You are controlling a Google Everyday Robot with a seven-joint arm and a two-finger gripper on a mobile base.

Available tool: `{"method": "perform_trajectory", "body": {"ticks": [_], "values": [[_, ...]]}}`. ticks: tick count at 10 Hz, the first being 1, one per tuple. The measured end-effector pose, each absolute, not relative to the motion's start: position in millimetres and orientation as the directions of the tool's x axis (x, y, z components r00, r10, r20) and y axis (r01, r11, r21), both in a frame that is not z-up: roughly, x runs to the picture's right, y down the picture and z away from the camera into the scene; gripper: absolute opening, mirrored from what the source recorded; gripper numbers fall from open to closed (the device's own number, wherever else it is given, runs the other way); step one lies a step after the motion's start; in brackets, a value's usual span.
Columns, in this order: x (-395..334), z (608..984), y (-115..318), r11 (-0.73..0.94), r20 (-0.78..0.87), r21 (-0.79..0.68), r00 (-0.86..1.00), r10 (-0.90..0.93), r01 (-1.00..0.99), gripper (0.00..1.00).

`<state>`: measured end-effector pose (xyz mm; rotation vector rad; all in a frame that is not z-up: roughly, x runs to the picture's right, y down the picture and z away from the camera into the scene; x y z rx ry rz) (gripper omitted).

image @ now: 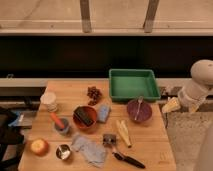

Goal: Place towel in tray

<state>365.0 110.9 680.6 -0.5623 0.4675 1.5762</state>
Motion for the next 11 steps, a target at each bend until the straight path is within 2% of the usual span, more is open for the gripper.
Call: {"method": "perform_trajectory", "body": {"ticks": [7,11], "values": [[355,680,105,-0.062,-0.587,-0.077,-0.005,0.809,-0.995,0.8],[276,675,83,0.061,-0.53,-0.243,0.185,0.828,-0.968,0.8]]}}
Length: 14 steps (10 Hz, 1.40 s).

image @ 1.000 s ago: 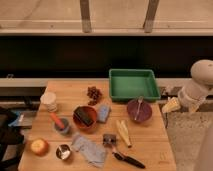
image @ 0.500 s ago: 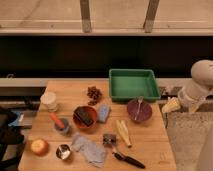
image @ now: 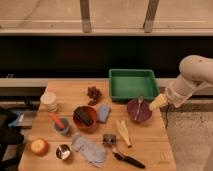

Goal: Place towel in tray

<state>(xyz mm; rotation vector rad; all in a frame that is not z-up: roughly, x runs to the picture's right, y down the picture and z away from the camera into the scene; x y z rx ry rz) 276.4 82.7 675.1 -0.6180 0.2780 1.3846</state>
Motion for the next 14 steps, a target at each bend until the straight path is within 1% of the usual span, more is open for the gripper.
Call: {"method": "perform_trajectory", "body": {"ticks": [3,4,5,7,12,14], "values": [[185,658,78,0.209,-0.446,-0.389,0.382,0.809,-0.897,0.8],[147,644,83,0.267,-0.403,-0.441,0.455,0.794,-0.857,0.8],[126,635,88,0.301,-0.377,-0.47,0.497,0.781,-0.83,0.8],[112,628,92,0.327,-0.358,-0.489,0.528,0.771,-0.809,0.8],[108,629,99,0.348,-0.358,-0.492,0.551,0.754,-0.798,0.8],[76,633,113,0.389,-0.347,-0.51,0.597,0.724,-0.768,0.8]]}}
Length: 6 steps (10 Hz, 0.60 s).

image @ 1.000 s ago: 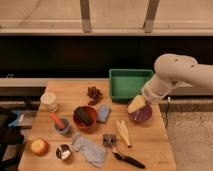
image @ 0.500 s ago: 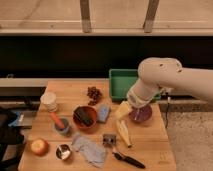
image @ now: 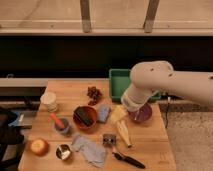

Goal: Place towel in tray

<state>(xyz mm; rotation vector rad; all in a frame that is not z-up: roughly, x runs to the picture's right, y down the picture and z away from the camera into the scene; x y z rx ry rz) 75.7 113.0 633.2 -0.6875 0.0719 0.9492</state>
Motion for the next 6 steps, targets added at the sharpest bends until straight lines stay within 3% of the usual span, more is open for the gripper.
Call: {"method": "perform_trajectory", "body": {"ticks": [6], "values": [[-24,649,186,0.435,-0.317,-0.641,0.734,0.601,-0.633,0.8]]}}
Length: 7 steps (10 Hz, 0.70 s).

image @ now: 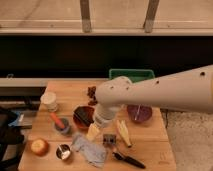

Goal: Place towel in tray

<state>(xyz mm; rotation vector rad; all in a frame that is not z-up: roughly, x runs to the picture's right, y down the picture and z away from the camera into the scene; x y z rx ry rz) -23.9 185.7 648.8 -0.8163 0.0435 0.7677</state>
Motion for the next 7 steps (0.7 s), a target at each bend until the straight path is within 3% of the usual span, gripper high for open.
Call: {"method": "perform_trajectory", "body": {"ticks": [7], "values": [[-30.2,652.5,197.6,0.422,-0.325,-0.66,0.743,0.585,-0.621,0.8]]}}
